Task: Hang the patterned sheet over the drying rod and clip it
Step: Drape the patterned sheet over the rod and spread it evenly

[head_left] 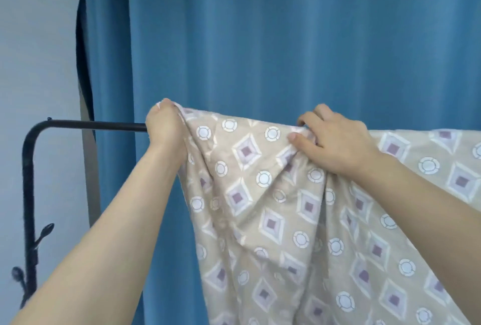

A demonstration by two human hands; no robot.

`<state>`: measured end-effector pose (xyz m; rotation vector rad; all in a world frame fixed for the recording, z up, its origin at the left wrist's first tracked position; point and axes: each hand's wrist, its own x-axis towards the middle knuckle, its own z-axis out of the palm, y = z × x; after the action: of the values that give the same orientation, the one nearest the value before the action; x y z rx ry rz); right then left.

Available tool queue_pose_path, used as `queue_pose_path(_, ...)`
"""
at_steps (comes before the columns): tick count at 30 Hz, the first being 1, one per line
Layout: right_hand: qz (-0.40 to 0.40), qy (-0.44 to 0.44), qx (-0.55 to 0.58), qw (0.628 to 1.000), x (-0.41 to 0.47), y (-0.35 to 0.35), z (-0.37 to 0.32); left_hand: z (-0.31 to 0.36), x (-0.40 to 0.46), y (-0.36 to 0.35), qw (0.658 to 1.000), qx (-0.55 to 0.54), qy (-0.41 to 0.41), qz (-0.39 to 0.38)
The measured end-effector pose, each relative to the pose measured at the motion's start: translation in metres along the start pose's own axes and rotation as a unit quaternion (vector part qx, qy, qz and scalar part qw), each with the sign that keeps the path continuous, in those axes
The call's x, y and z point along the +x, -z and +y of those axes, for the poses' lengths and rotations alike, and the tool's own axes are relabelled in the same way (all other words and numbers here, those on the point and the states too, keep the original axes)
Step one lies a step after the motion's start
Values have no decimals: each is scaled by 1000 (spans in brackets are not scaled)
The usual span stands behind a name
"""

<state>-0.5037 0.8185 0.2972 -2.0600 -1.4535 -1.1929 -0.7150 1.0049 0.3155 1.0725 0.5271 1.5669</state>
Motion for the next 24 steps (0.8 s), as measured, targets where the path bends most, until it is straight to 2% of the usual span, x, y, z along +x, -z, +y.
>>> queue_pose_path(2, -12, -13, 23, 1000, 1, 2, -2, -14, -22, 0, 992, 12, 21, -126)
queue_pose_path(4, -40, -19, 2, 999, 3, 4, -5, -30, -48, 5, 965, 61, 48, -251)
queue_pose_path(6, -69, -17, -23, 997, 5, 7, -6, -51, -61, 16, 944, 97, 103, -300)
queue_pose_path(8, -89, -9, -23, 996, 6, 10, -7, -72, -57, 26, 961, 110, 85, -238)
queue_pose_path(10, -99, 11, -21, 995, 9, 11, -8, -85, -44, 32, 981, 144, -19, -130)
queue_pose_path(12, -94, 35, -17, 995, 13, 13, -15, -86, -36, 31, 970, 201, -126, -47)
queue_pose_path(13, -88, 49, -12, 995, 15, 14, -21, -83, -33, 28, 963, 226, -143, -29)
queue_pose_path(14, -83, 63, -4, 995, 19, 14, -28, -76, -32, 24, 965, 226, -125, -40)
queue_pose_path(16, -89, 74, 24, 993, 28, 13, -48, -63, -29, 20, 986, 75, 8, -148)
queue_pose_path(17, -97, 74, 34, 992, 34, 11, -59, -61, -28, 21, 973, -13, 91, -212)
queue_pose_path(18, -105, 73, 37, 991, 39, 7, -69, -61, -30, 24, 959, -64, 132, -241)
queue_pose_path(22, -74, 84, 24, 993, 51, -12, -101, -68, -35, 41, 973, -28, 75, -217)
queue_pose_path(24, -51, 71, -4, 996, 51, -16, -106, -61, -24, 51, 983, -33, 47, -176)
